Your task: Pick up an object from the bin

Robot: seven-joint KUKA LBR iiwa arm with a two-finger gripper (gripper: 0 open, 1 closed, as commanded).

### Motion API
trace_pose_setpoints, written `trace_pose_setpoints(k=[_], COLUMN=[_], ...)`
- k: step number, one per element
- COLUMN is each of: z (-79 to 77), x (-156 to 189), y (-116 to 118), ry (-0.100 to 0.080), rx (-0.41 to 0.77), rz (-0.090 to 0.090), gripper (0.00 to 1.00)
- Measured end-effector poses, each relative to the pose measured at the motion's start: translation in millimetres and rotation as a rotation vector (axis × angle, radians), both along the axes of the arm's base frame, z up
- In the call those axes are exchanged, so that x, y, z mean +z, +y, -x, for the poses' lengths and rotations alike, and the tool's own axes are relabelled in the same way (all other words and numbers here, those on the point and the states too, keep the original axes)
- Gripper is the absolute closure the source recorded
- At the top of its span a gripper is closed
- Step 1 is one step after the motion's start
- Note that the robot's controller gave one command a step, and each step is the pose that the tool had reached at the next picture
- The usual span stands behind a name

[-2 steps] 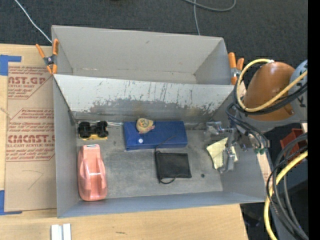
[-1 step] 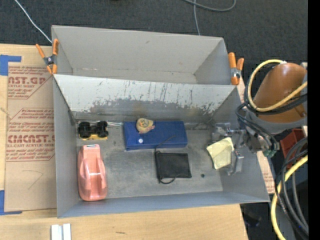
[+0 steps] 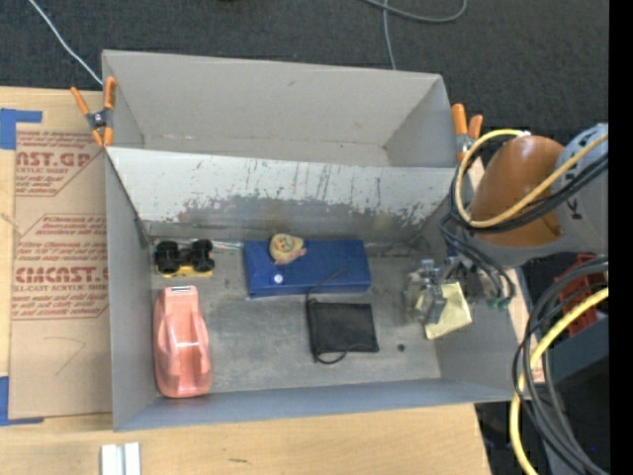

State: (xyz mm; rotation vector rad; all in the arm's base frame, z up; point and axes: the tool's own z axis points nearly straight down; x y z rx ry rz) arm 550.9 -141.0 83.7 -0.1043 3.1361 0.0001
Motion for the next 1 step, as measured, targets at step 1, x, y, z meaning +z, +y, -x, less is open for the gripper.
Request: trace_pose_setpoints(k=[1], z=[0.2], x=[0.0], y=[-0.5], ry=[0.0], rx=[0.0], rz=[0.001], gripper=[0.0])
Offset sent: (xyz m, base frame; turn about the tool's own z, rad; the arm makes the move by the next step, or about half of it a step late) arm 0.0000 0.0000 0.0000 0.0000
